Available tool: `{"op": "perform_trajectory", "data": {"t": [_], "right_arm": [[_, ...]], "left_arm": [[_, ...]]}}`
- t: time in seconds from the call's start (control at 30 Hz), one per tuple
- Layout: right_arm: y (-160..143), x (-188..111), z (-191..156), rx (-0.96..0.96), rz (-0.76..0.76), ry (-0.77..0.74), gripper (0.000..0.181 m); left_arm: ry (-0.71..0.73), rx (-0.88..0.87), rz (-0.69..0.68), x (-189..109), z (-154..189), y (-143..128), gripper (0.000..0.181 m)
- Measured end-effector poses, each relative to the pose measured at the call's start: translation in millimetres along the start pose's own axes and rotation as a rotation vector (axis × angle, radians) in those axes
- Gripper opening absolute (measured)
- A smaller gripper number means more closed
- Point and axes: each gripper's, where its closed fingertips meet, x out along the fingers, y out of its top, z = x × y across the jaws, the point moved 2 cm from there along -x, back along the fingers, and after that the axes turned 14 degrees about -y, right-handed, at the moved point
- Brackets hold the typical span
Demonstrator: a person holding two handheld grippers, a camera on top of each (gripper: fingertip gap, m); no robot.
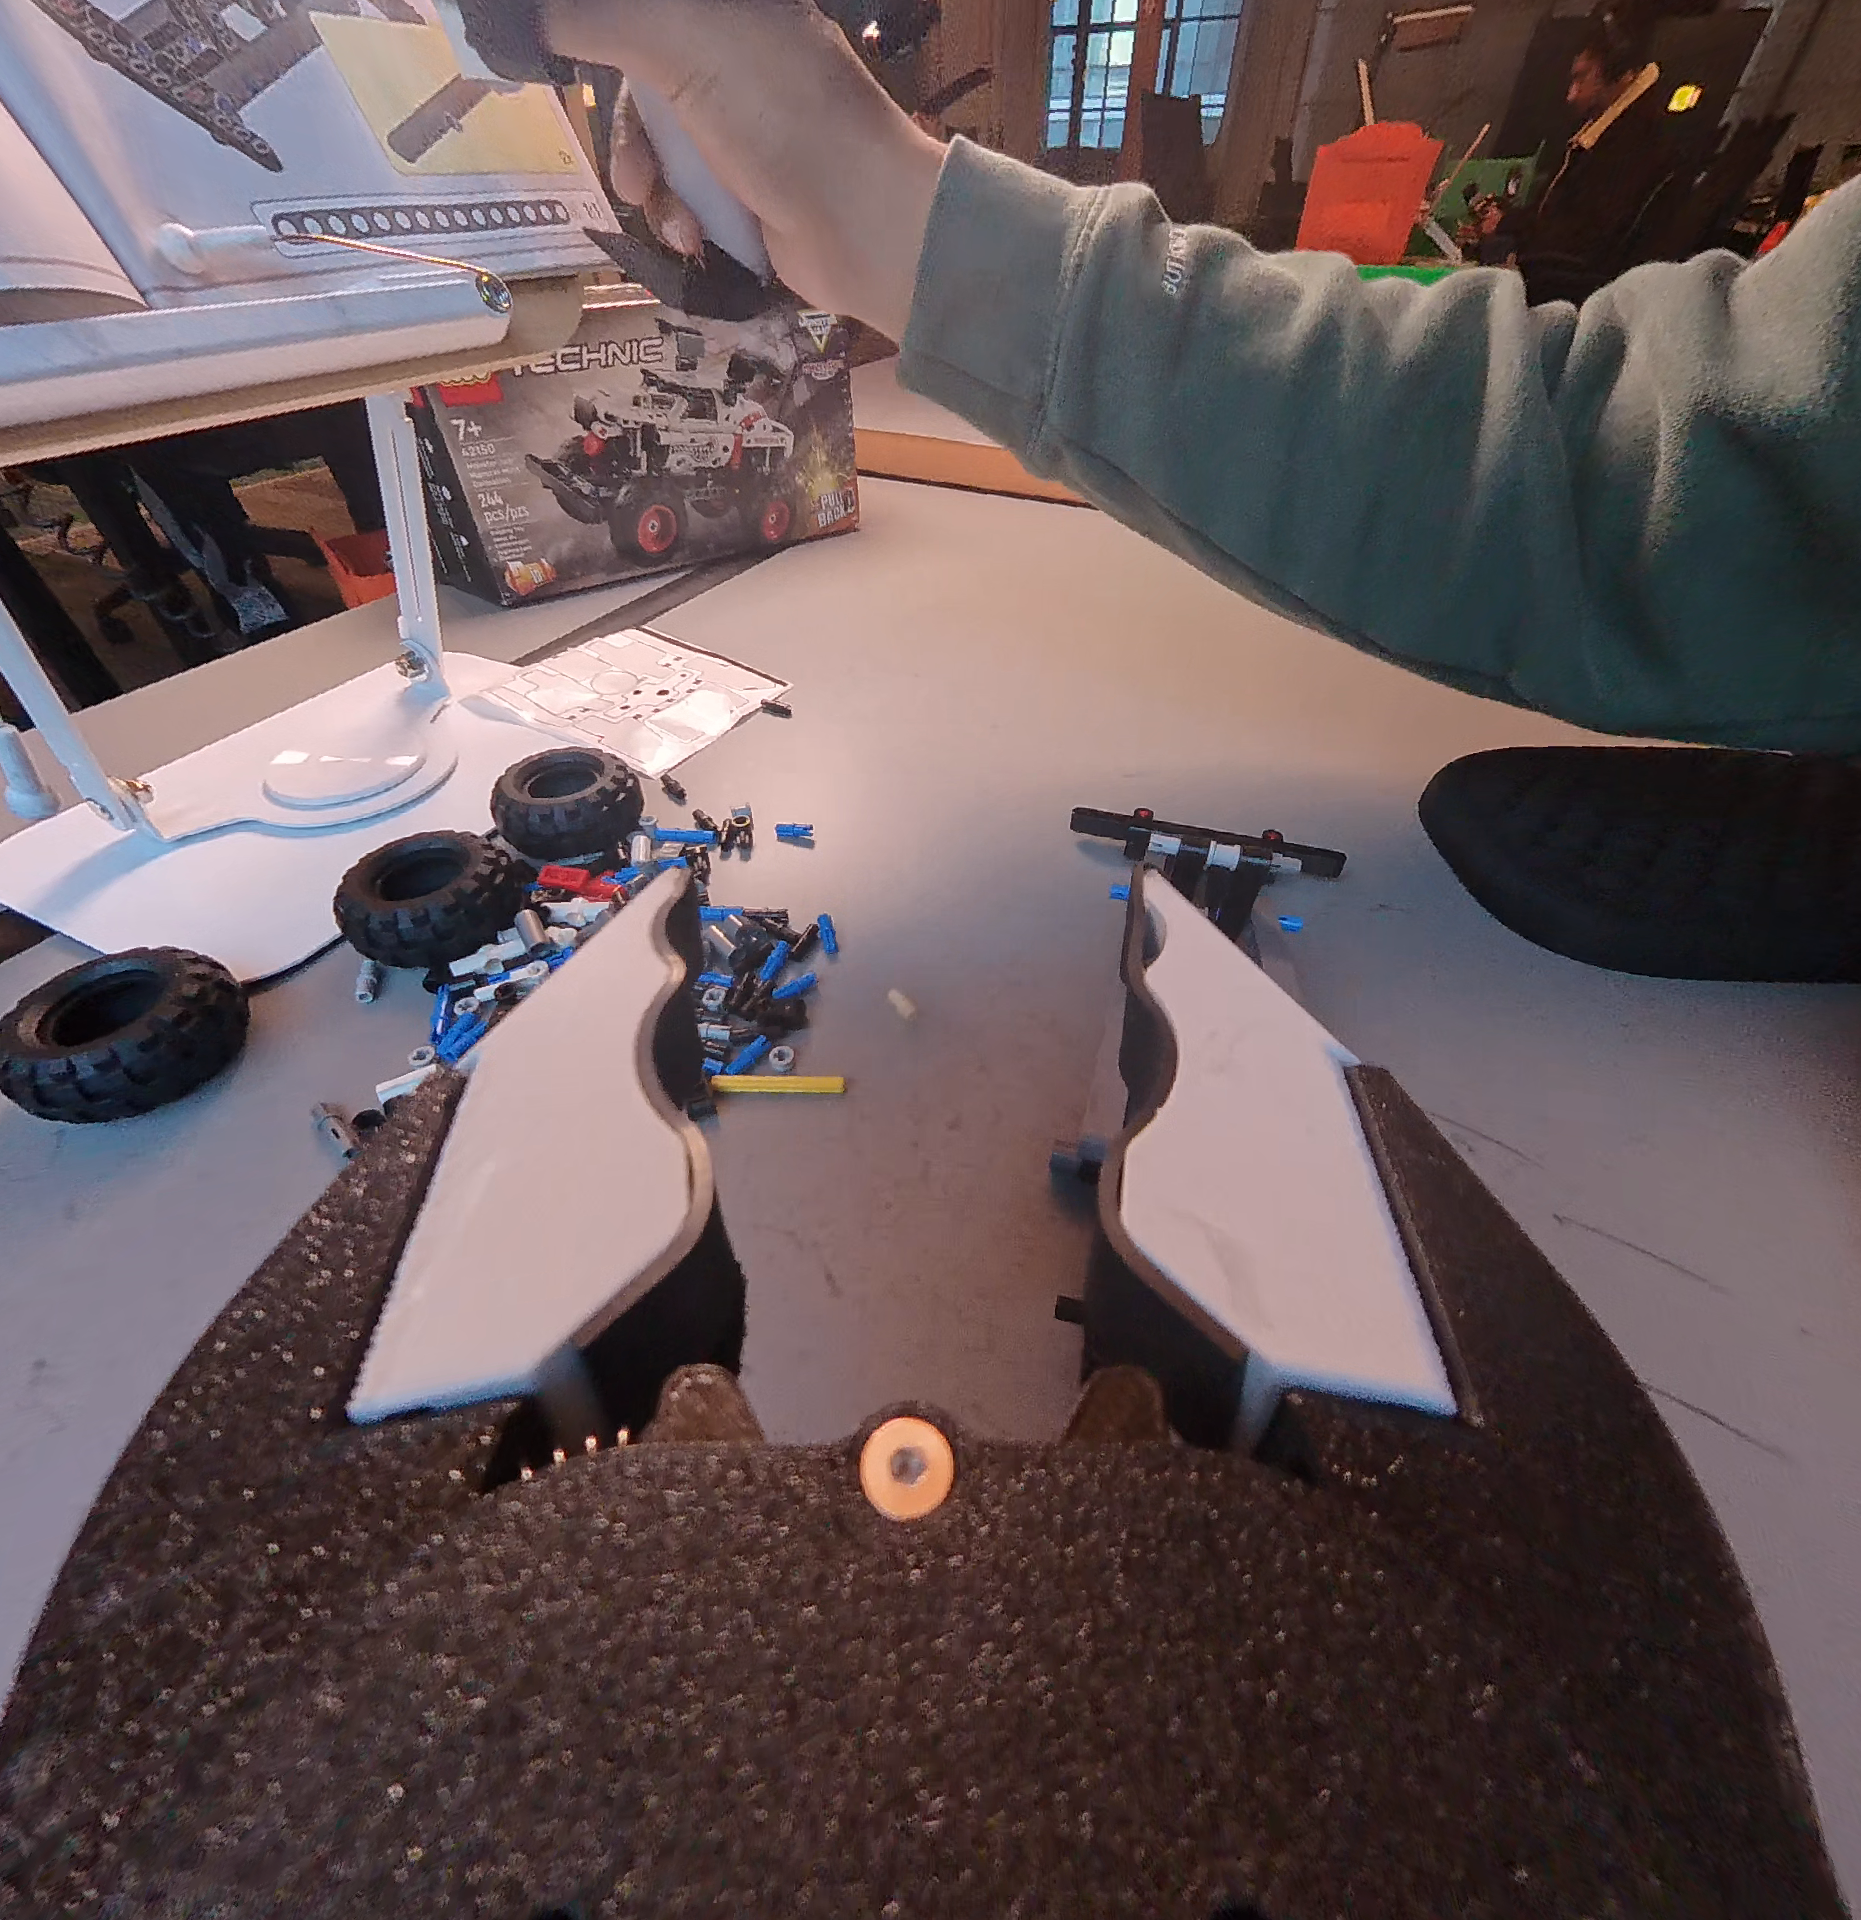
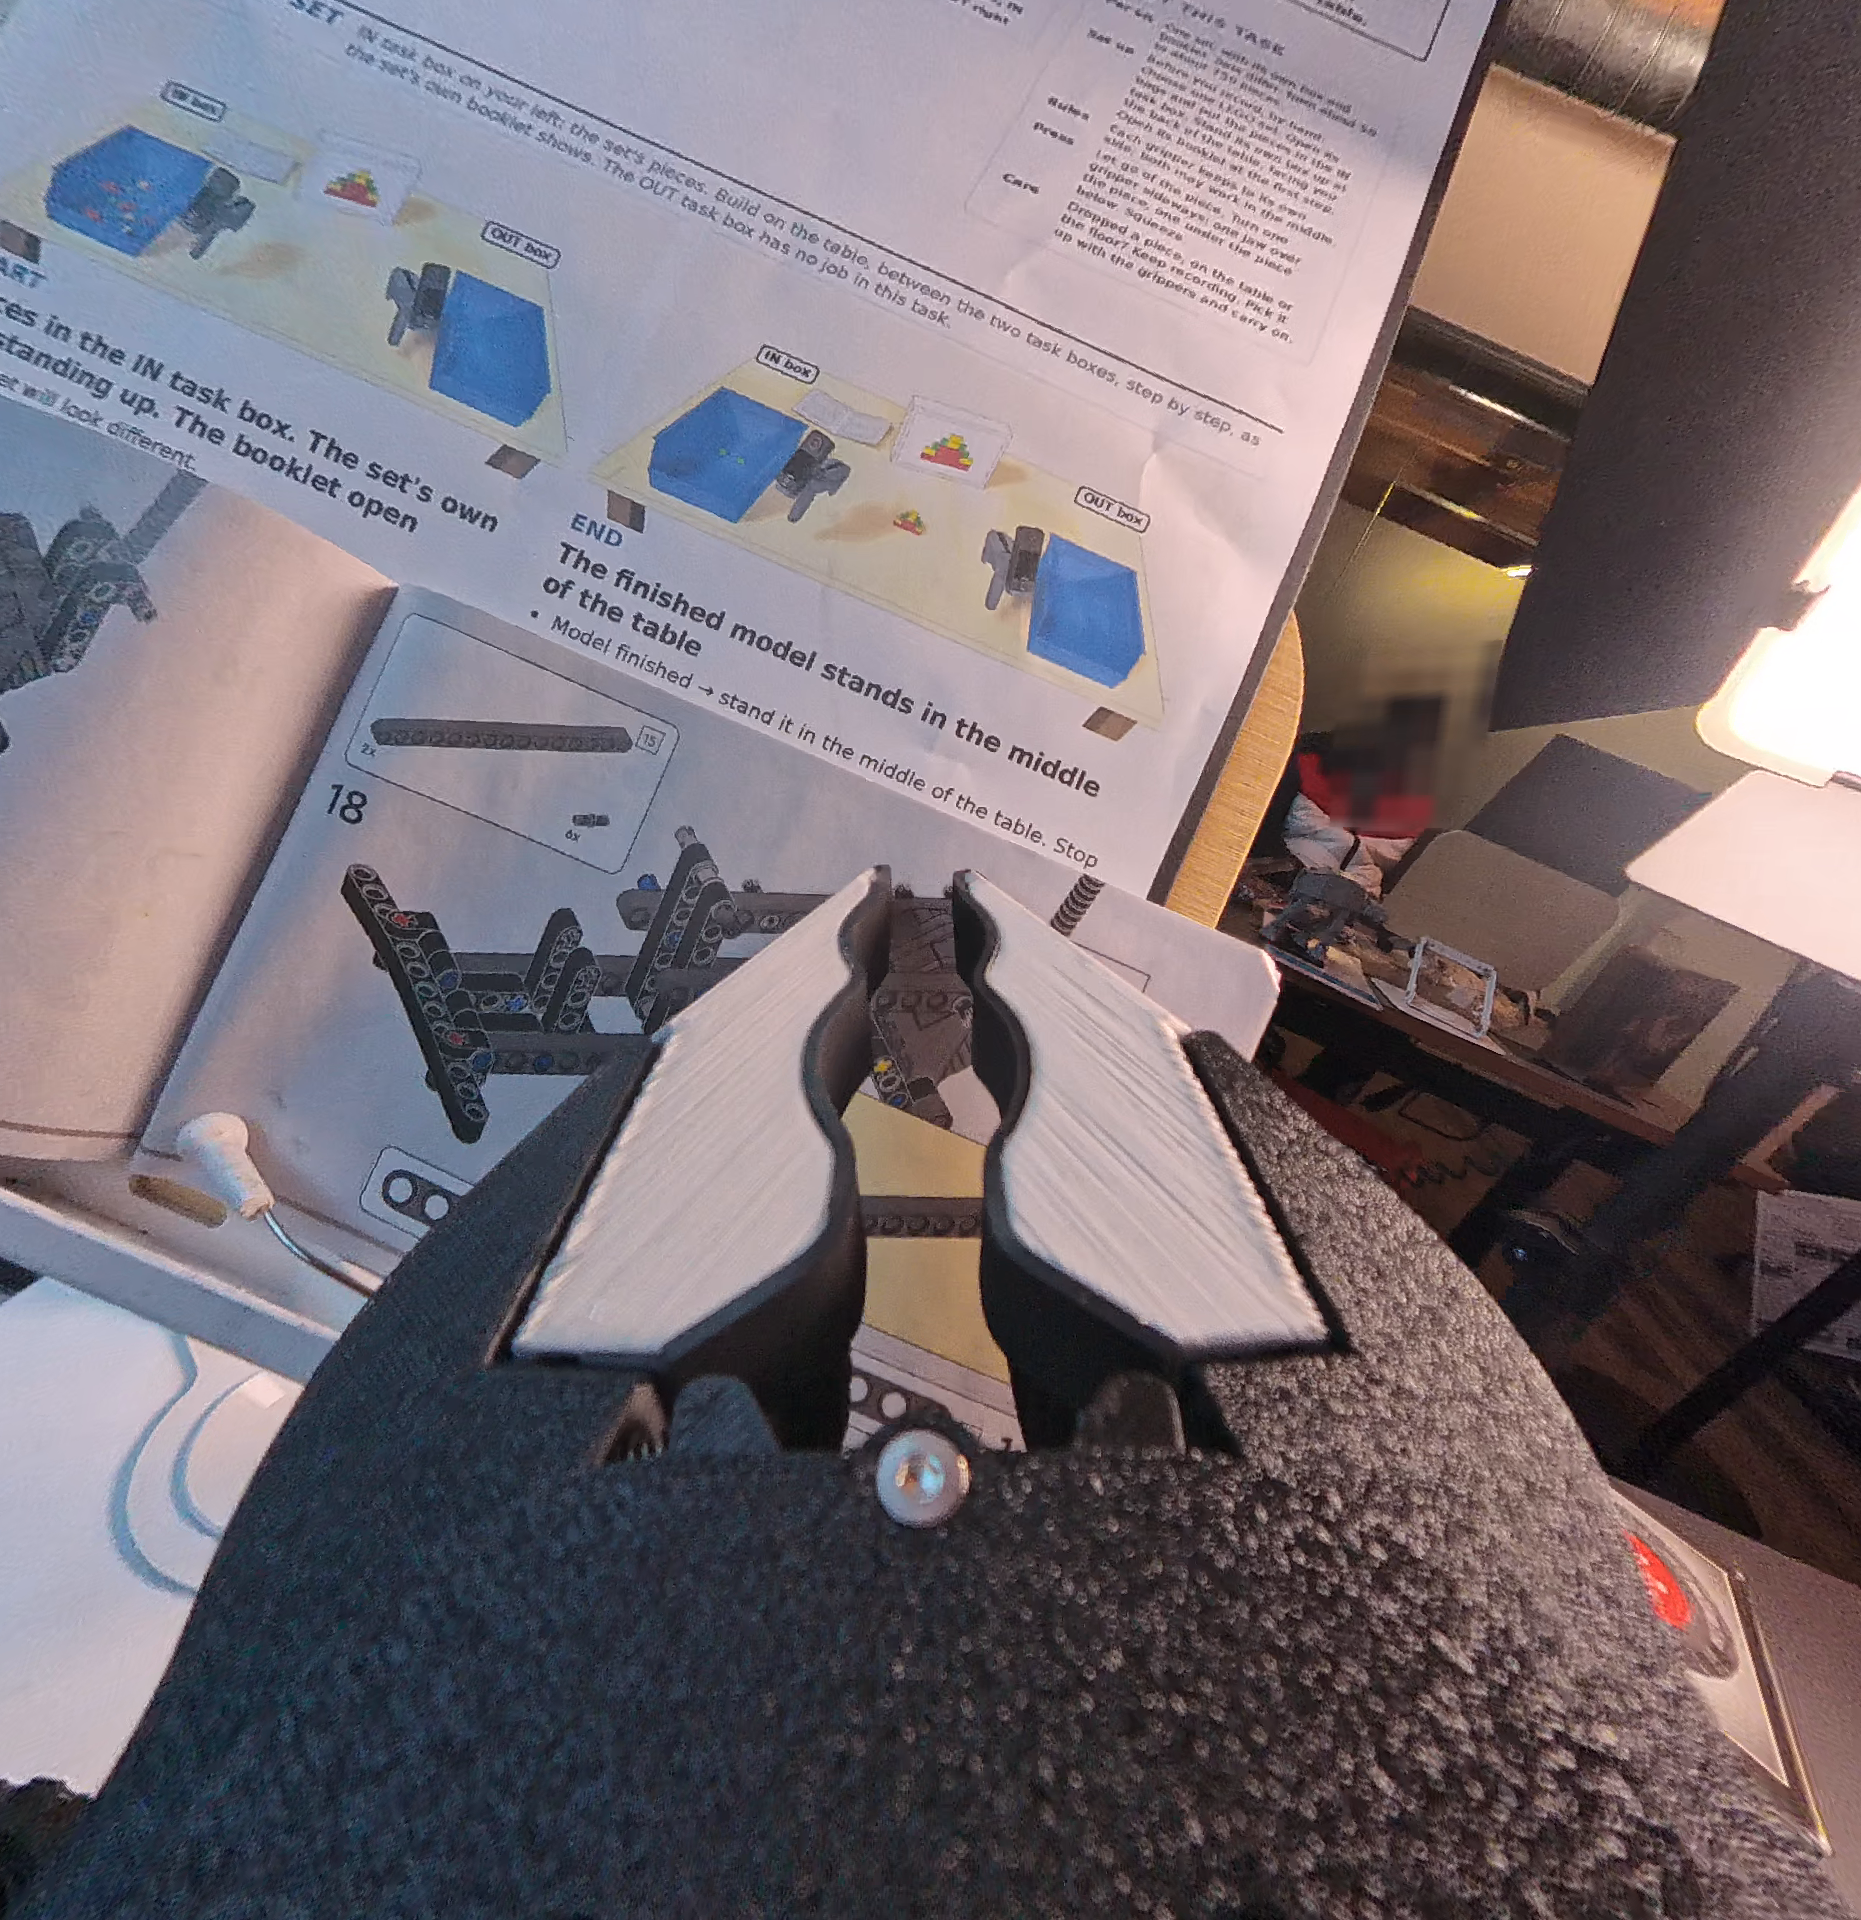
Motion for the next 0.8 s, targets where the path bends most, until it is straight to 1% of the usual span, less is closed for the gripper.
{"op": "perform_trajectory", "data": {"t": [0.07,0.13,0.17,0.23,0.27,0.37,0.5,0.53,0.6,0.7,0.73,0.8], "right_arm": [[-3,3,-1,-0.003,-0.030,0.007,0.011],[1,-3,-1,0.017,-0.008,0.017,0.011],[5,-10,-2,0.036,0.009,0.040,0.011],[14,-36,-10,0.071,0.056,0.136,0.013],[17,-54,-17,0.082,0.070,0.207,0.013],[12,-121,-37,0.092,0.037,0.433,0.026],[-7,-217,-46,0.044,-0.029,0.621,0.039],[-14,-239,-47,0.022,-0.050,0.659,0.039],[-29,-287,-56,-0.036,-0.096,0.796,0.038],[-44,-357,-71,-0.123,-0.112,0.983,0.028],[-51,-374,-77,-0.181,-0.115,1.013,0.025],[-69,-392,-86,-0.317,-0.118,1.000,0.024]], "left_arm": [[0.002,0.000,-0.003,0,0,-1,0.081],[0.005,0.004,-0.004,-1,0,0,0.081],[0.006,0.005,-0.004,-1,-1,0,0.081],[0.007,0.004,-0.005,-2,-1,0,0.081],[0.003,-0.004,-0.014,-2,0,0,0.080],[-0.015,-0.010,-0.033,-2,4,-1,0.077],[0.019,0.048,-0.097,-4,2,-3,0.076],[0.021,0.057,-0.115,-5,1,-5,0.076],[0.019,0.065,-0.135,-7,1,-6,0.076],[-0.012,0.057,-0.142,-7,3,-7,0.076],[-0.029,0.052,-0.149,-6,5,-8,0.076],[-0.073,0.045,-0.160,-5,10,-11,0.075]]}}
